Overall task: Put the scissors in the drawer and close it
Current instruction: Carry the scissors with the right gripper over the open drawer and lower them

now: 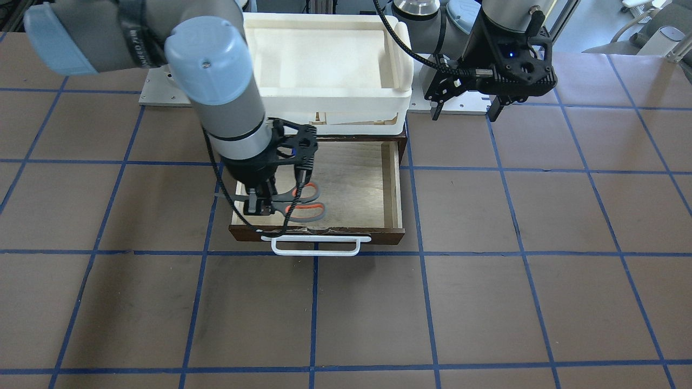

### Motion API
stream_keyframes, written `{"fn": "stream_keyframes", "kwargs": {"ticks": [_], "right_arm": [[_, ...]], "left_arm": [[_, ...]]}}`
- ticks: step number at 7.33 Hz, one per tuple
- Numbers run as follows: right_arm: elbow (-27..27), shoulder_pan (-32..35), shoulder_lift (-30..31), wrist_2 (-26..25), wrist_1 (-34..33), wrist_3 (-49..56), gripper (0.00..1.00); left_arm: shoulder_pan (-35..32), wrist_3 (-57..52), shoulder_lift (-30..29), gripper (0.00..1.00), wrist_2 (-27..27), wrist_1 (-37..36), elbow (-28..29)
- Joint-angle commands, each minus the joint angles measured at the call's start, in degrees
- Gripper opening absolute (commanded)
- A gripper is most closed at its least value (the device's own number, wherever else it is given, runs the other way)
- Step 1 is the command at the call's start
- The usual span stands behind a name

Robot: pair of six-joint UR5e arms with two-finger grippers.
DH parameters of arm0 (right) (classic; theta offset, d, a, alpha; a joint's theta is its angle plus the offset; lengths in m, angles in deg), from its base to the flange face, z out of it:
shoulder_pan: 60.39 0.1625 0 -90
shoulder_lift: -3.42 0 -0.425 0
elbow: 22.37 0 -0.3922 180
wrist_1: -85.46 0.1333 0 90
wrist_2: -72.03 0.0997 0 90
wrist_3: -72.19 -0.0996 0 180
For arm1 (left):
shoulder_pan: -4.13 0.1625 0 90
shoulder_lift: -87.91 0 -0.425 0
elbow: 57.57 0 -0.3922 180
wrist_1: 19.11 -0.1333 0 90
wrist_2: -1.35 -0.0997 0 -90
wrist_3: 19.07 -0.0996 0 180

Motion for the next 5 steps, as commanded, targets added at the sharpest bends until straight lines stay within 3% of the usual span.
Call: {"fn": "stream_keyframes", "kwargs": {"ticks": [1,5], "right_arm": [[-0.45,5.75,-0.99,-0.03,-0.55,-6.50,0.00],[-1.67,7.61,-4.42,-0.03,-1.35,-9.86,0.00]], "left_arm": [[0.00,0.00,0.00,1.00,0.00,0.05,0.00],[0.00,0.00,0.00,1.00,0.00,0.05,0.00]]}}
